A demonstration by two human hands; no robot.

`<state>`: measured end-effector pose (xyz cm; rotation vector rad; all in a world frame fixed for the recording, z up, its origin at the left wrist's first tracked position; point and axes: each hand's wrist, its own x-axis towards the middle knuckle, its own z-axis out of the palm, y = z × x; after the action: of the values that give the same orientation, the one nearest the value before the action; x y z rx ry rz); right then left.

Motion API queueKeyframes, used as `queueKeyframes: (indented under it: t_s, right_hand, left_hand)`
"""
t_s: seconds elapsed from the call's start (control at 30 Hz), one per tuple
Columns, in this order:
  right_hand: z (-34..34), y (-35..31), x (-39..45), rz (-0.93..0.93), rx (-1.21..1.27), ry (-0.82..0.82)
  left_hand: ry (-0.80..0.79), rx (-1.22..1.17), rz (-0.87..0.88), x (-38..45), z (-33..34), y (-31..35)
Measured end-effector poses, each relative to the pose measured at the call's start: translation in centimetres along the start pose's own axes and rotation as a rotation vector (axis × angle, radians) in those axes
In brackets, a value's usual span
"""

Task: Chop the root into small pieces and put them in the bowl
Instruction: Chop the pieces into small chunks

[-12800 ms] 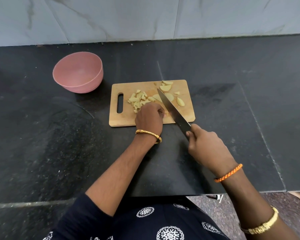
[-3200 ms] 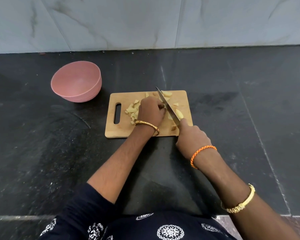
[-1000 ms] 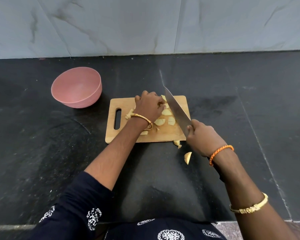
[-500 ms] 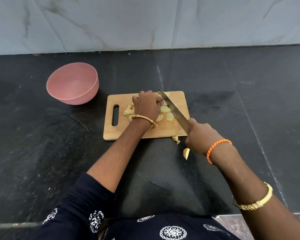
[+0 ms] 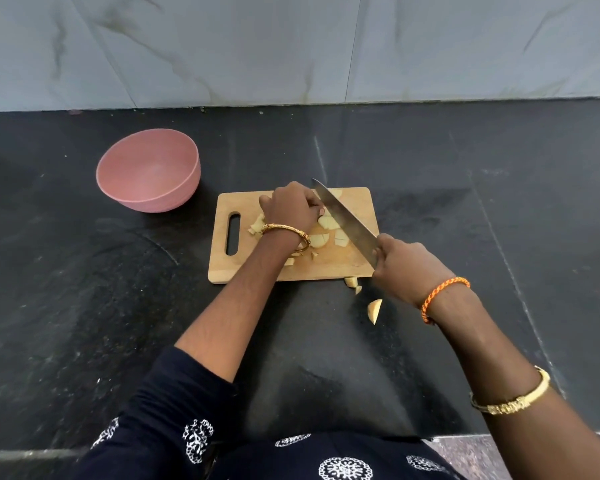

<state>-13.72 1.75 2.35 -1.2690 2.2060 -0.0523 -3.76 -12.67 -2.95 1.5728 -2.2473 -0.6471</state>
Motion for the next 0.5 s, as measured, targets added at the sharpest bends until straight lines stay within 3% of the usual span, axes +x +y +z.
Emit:
queueKeyframes:
  t_s: [0.33,0.5]
  right_hand:
    - [-0.3,0.7,-0.7,0.035,-0.085,-0.107]
    - [-1.3,1.3,-1.4,0.016,-0.032,-0.042]
  left_hand:
    - [0.027,0.094,0.046,-0.4,0.0,-0.2]
    - [0.029,0.128,0.054,-0.8,-0.2,-0.2]
